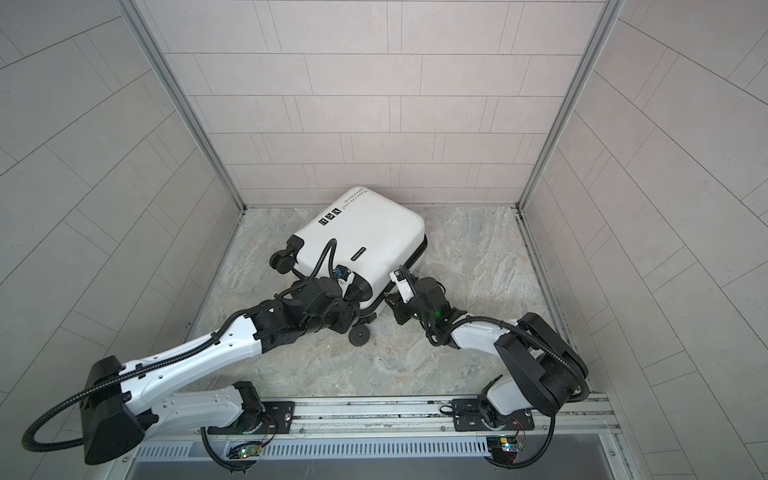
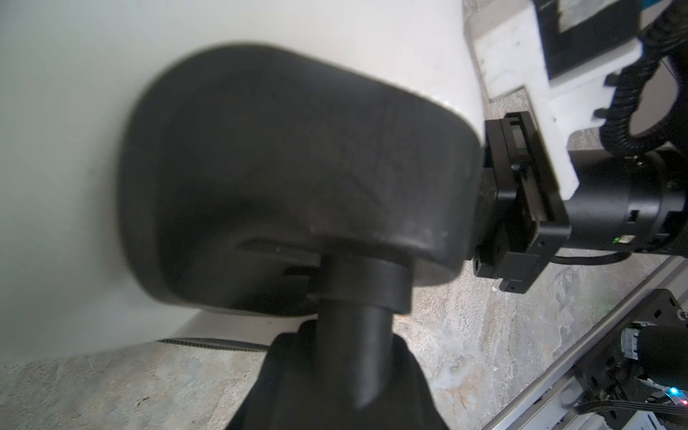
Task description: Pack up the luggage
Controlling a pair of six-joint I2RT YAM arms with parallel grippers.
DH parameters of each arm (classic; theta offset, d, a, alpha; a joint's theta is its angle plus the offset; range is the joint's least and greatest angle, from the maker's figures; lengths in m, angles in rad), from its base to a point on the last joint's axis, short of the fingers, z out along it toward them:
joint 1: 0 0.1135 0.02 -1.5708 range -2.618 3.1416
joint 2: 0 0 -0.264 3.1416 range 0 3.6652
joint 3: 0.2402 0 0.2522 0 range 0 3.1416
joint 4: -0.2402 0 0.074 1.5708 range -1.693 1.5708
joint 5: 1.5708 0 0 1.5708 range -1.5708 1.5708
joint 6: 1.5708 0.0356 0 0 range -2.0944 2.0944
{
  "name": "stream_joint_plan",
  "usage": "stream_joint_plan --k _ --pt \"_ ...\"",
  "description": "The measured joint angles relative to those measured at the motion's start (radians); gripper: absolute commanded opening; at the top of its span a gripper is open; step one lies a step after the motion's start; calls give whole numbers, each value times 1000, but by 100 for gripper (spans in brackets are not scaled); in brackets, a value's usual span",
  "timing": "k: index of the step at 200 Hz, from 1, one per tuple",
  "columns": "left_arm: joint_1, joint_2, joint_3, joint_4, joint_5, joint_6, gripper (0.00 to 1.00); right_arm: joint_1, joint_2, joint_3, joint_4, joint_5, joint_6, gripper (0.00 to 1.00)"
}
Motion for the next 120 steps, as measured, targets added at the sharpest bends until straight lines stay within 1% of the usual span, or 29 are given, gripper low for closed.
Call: stream_joint_plan --k 23,37,86,120 --pt "2 0 0 1 0 0 0 5 0 0 4 0 5 5" --pt "2 0 0 1 0 0 0 6 0 1 3 0 11 0" --pt "2 0 0 1 0 0 0 2 -2 5 -8 15 23 0" --pt "2 -5 -3 3 1 0 0 -27 -2 7 -12 30 35 0"
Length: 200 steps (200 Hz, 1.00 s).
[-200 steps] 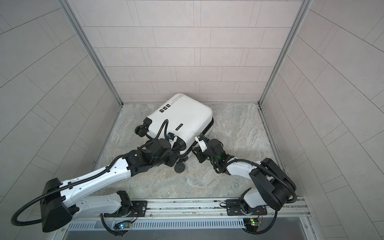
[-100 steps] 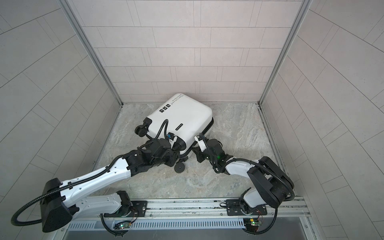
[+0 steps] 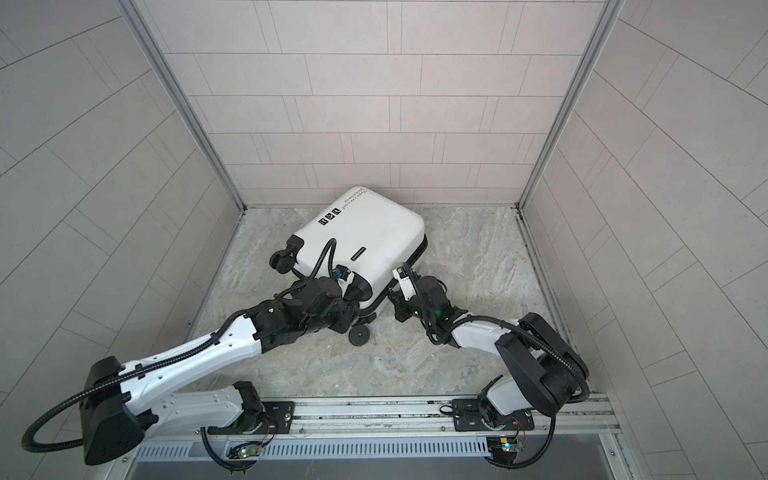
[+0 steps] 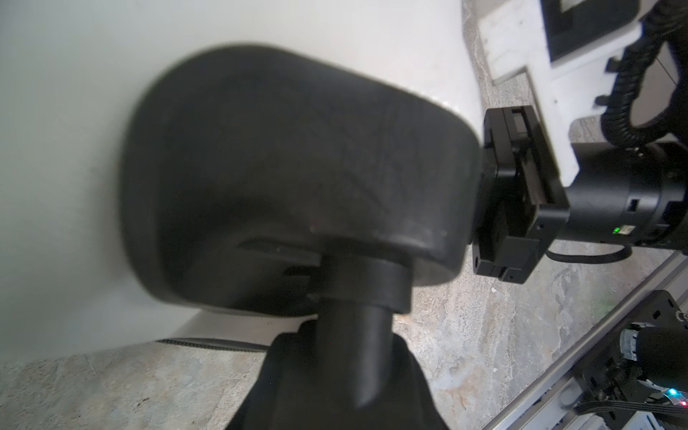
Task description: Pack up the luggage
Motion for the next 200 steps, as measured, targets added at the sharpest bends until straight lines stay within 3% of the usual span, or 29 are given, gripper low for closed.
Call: stream_joint_plan --k 200 --pt "2 -56 -38 15 23 -10 0 -217 20 67 -35 -11 98 0"
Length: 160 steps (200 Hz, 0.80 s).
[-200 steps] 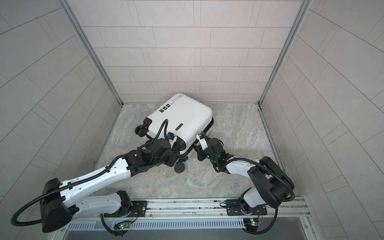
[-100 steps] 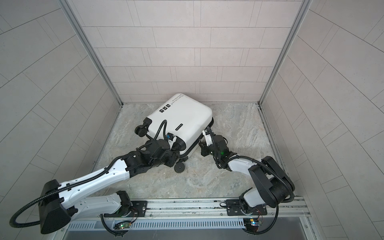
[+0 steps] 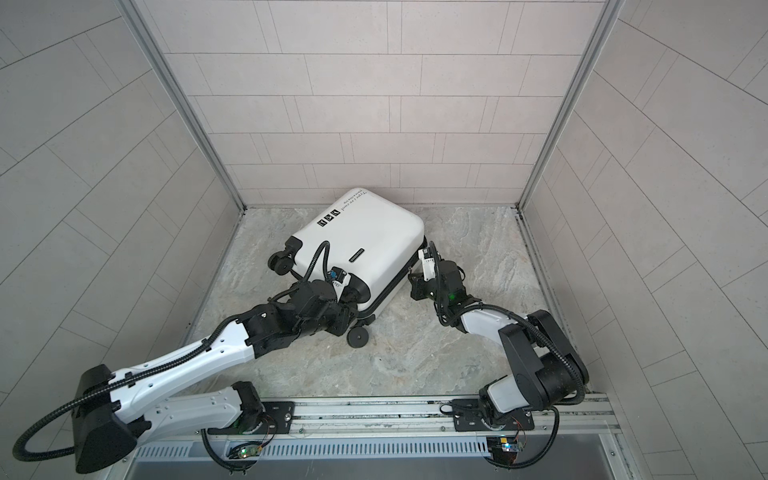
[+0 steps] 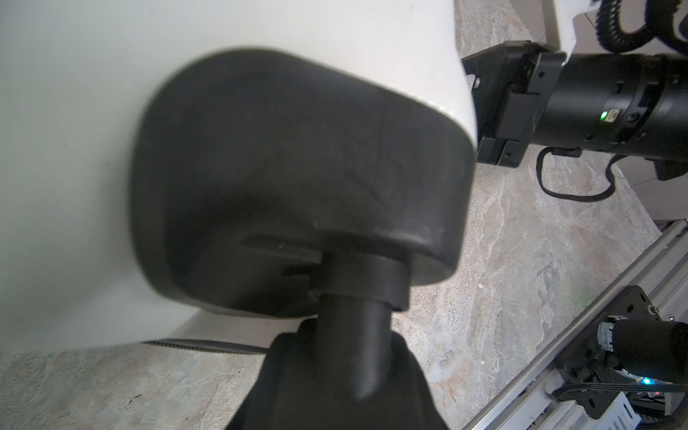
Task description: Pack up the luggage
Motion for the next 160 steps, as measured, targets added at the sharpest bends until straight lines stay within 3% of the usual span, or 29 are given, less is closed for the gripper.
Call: stream_joint_plan --k 160 --pt "7 -42 -21 -14 21 1 0 -177 166 230 -114 -54 15 0"
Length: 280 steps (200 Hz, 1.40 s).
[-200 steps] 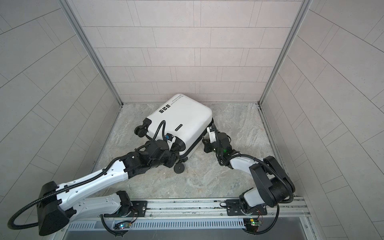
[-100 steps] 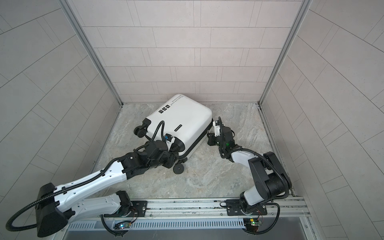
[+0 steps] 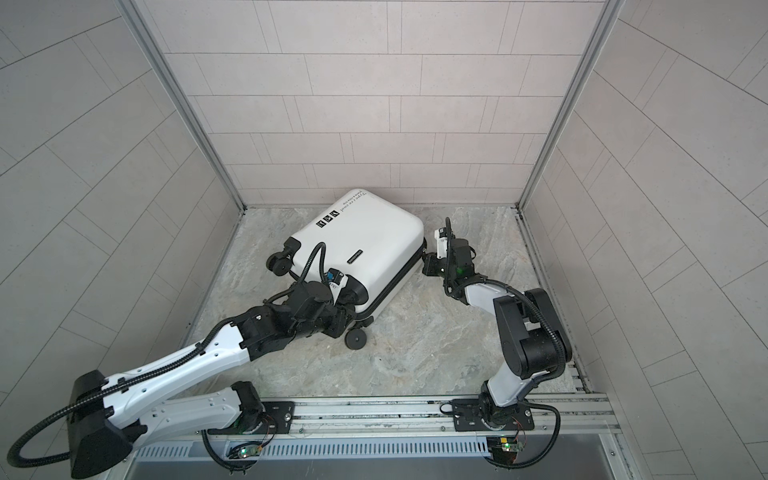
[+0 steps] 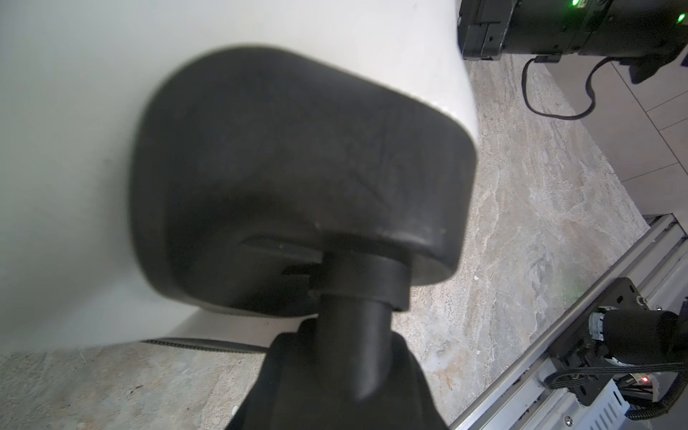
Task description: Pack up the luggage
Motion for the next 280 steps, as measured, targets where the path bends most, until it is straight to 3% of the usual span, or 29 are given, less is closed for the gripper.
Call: stream_joint_plan --k 121,189,231,236,255,267,280 --pt "16 -56 -39 14 -1 -45 0 -11 229 407 -284 -82 -42 0" --pt "26 -71 -63 8 -8 -62 0 6 346 563 -346 -151 27 0" --pt "26 -103 -68 -43 -20 -62 0 0 342 563 -321 -88 52 28" --pt "24 -112 -68 -58 -19 -61 7 -5 340 563 -309 -65 54 31" --pt "23 -144 -68 -111 -22 -52 54 -33 317 546 -286 4 51 39" --pt "20 -162 -65 -140 -33 -62 67 -48 288 516 -283 34 51 40" --pt "19 -190 -53 -161 -53 -65 72 -58 245 468 -280 59 52 41"
